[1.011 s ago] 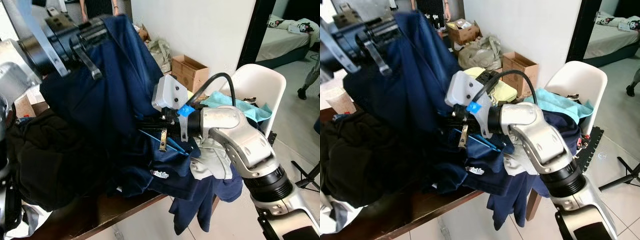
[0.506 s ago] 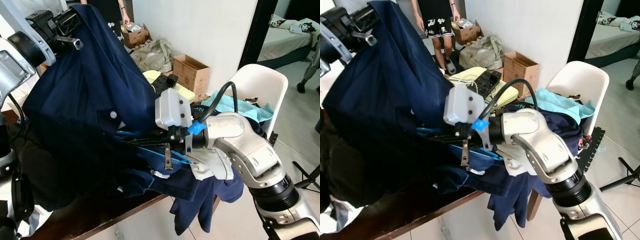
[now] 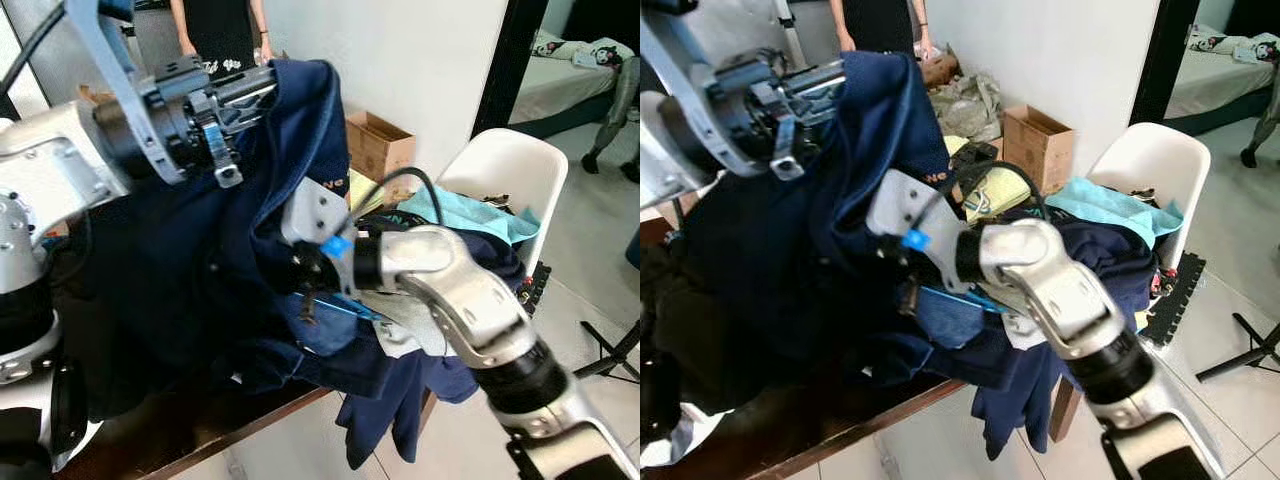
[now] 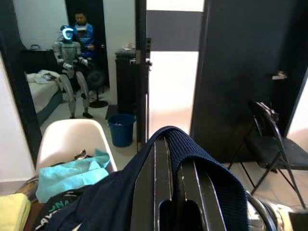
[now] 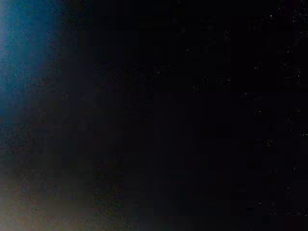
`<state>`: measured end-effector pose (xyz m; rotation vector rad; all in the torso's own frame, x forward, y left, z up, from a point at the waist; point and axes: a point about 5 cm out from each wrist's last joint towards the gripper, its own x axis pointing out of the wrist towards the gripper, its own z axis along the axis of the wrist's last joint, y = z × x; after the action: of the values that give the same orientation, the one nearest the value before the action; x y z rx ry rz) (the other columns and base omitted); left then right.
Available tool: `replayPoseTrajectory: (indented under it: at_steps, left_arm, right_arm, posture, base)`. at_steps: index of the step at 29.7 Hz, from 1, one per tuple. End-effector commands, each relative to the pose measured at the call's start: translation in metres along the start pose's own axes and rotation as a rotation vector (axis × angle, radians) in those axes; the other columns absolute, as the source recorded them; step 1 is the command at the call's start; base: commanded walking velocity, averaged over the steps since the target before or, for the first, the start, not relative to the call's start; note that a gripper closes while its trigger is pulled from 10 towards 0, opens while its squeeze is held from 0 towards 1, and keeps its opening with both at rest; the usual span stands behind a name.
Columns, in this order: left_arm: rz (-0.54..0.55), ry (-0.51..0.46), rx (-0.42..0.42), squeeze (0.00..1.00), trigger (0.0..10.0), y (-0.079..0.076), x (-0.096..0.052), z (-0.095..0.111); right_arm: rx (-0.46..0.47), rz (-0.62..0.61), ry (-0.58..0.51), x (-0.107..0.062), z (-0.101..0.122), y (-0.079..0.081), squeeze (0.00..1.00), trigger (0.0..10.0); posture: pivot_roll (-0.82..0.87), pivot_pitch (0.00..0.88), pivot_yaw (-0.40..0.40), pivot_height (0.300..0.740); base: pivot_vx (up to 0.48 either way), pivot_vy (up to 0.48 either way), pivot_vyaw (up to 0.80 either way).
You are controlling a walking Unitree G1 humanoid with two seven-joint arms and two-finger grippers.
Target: Hang hanger
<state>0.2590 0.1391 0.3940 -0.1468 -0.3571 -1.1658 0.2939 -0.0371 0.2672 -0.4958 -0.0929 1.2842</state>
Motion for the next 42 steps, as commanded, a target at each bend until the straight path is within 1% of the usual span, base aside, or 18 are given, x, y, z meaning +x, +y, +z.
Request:
replayPoseTrajectory:
  at_steps: [1, 4, 6, 9, 10, 11, 12, 14, 19, 20, 24, 28, 32, 36, 37, 38, 39, 42]
  left_arm:
    - [0.022, -0.011, -0.003, 0.0, 10.0, 0.0, 0.0, 0.001]
    - [0.101, 0.017, 0.028, 0.0, 10.0, 0.007, -0.006, 0.0]
    - [0.243, 0.059, 0.071, 0.0, 10.0, 0.021, -0.014, -0.001]
    - [0.312, 0.072, 0.086, 0.0, 10.0, 0.029, -0.019, -0.001]
    - [0.371, 0.104, 0.126, 0.74, 10.0, 0.036, -0.023, 0.0]
    - [0.416, 0.159, 0.189, 1.0, 10.0, 0.042, -0.028, 0.0]
    - [0.416, 0.159, 0.189, 1.0, 10.0, 0.042, -0.028, 0.0]
    - [0.407, 0.23, 0.25, 1.0, 10.0, 0.043, -0.034, 0.002]
    - [0.314, 0.263, 0.28, 1.0, 10.0, 0.031, -0.037, 0.01]
    - [0.314, 0.283, 0.313, 1.0, 10.0, 0.029, -0.039, 0.013]
    - [0.318, 0.297, 0.336, 1.0, 10.0, 0.029, -0.041, 0.015]
    - [0.35, 0.347, 0.409, 1.0, 10.0, 0.033, -0.046, 0.019]
    - [0.342, 0.356, 0.425, 1.0, 10.0, 0.034, -0.049, 0.023]
    - [0.244, 0.376, 0.446, 1.0, 10.0, 0.023, -0.059, 0.038]
    - [0.156, 0.423, 0.449, 0.03, 10.0, 0.013, -0.065, 0.041]
    - [0.096, 0.459, 0.447, 0.0, 10.0, 0.006, -0.069, 0.042]
    - [0.096, 0.459, 0.447, 0.0, 10.0, 0.006, -0.069, 0.042]
    - [0.0, 0.623, 0.417, 0.0, 10.0, -0.002, -0.088, 0.033]
  right_arm:
    - [0.03, -0.056, -0.002, 0.0, 0.002, -0.008, 0.0, 10.0]
    - [0.075, -0.099, -0.017, -0.001, 0.0, -0.015, 0.0, 10.0]
    - [0.099, -0.114, -0.034, -0.003, 0.001, -0.018, 0.0, 10.0]
    - [0.106, -0.114, -0.044, -0.003, 0.001, -0.019, 0.0, 10.0]
    - [0.111, -0.113, -0.053, -0.004, 0.002, -0.02, 0.0, 10.0]
    - [0.115, -0.107, -0.068, -0.006, 0.003, -0.02, 0.0, 10.0]
    - [0.115, -0.107, -0.068, -0.006, 0.003, -0.02, 0.0, 10.0]
    - [0.106, -0.094, -0.098, -0.013, 0.005, -0.02, 0.0, 10.0]
    - [0.103, -0.113, -0.111, -0.022, 0.005, -0.027, 0.0, 10.0]
    - [0.106, -0.123, -0.115, -0.025, 0.005, -0.029, 0.0, 10.0]
    - [0.107, -0.13, -0.117, -0.026, 0.005, -0.031, 0.0, 10.0]
    - [0.085, -0.047, -0.176, -0.029, 0.013, -0.021, 0.0, 10.0]
    - [0.084, -0.035, -0.184, -0.03, 0.014, -0.02, 0.0, 10.0]
    - [0.08, -0.051, -0.166, -0.034, 0.011, -0.024, 0.0, 10.0]
    - [0.074, -0.057, -0.157, -0.036, 0.01, -0.026, 0.0, 10.0]
    - [0.07, -0.06, -0.152, -0.038, 0.009, -0.027, 0.0, 10.0]
    - [0.07, -0.06, -0.152, -0.038, 0.009, -0.027, 0.0, 10.0]
    - [0.027, -0.024, -0.146, -0.038, 0.011, -0.024, 0.0, 10.0]
  posture:
    - [0.01, 0.0, 0.049, 0.74]
    - [0.01, 0.0, 0.048, 0.74]
    - [0.01, 0.0, 0.047, 0.74]
    - [0.01, 0.0, 0.046, 0.74]
    - [0.01, 0.0, 0.046, 0.74]
    - [0.02, 0.0, 0.044, 0.74]
    - [0.02, 0.0, 0.044, 0.74]
    - [0.02, 0.0, 0.044, 0.74]
    - [0.02, 0.0, 0.041, 0.74]
    - [0.02, 0.0, 0.041, 0.74]
    - [0.02, 0.0, 0.04, 0.74]
    - [0.03, 0.0, 0.041, 0.74]
    - [0.02, 0.0, 0.04, 0.74]
    - [0.02, 0.0, 0.039, 0.74]
    - [0.03, 0.0, 0.039, 0.74]
    - [0.03, 0.0, 0.039, 0.74]
    - [0.03, 0.0, 0.039, 0.74]
    - [0.03, 0.0, 0.038, 0.74]
  base:
    - [0.0, 0.0, 0.0]
    - [0.0, 0.0, 0.0]
    - [0.0, 0.0, 0.0]
    - [0.0, 0.0, 0.0]
    - [0.0, 0.0, 0.0]
    - [0.0, 0.0, 0.0]
    - [0.0, 0.0, 0.0]
    - [0.0, 0.0, 0.0]
    - [0.0, 0.0, 0.0]
    - [0.0, 0.0, 0.0]
    - [0.0, 0.0, 0.0]
    - [0.0, 0.0, 0.0]
    - [0.0, 0.0, 0.0]
    - [0.0, 0.0, 0.0]
    - [0.0, 0.0, 0.0]
    - [0.0, 0.0, 0.0]
    - [0.0, 0.0, 0.0]
    - [0.0, 0.0, 0.0]
